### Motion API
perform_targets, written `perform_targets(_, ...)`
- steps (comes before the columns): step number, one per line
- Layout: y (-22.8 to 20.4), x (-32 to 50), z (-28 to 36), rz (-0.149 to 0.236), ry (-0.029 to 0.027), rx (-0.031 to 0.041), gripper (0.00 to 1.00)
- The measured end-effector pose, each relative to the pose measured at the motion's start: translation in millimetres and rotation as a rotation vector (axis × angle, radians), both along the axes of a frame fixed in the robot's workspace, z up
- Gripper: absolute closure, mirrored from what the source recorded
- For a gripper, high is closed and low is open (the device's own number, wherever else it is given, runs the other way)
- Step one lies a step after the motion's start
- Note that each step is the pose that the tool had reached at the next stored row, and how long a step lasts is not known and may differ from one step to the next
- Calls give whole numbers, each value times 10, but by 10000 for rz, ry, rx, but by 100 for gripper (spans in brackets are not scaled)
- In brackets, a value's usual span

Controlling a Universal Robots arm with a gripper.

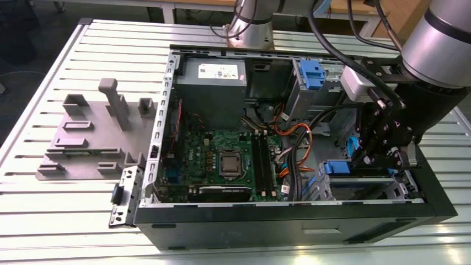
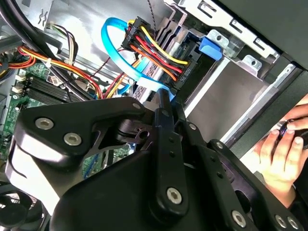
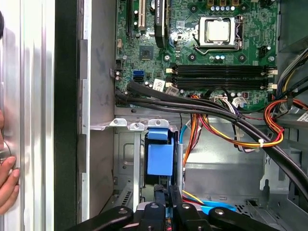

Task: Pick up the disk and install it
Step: 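Insert the second disk wire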

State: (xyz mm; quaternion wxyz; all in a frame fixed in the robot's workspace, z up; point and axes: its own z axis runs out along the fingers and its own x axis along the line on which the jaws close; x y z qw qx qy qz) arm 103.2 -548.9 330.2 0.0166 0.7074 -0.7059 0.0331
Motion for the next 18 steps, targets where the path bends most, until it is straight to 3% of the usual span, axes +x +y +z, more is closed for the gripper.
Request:
perform_targets(3, 0, 0, 0, 0, 0, 0, 83)
perform_targets(4, 0, 0, 1, -1, 0, 4, 77)
perform_targets(15, 0, 0, 104, 0, 0, 80, 77)
perform_targets(18, 0, 0, 108, 0, 0, 86, 85)
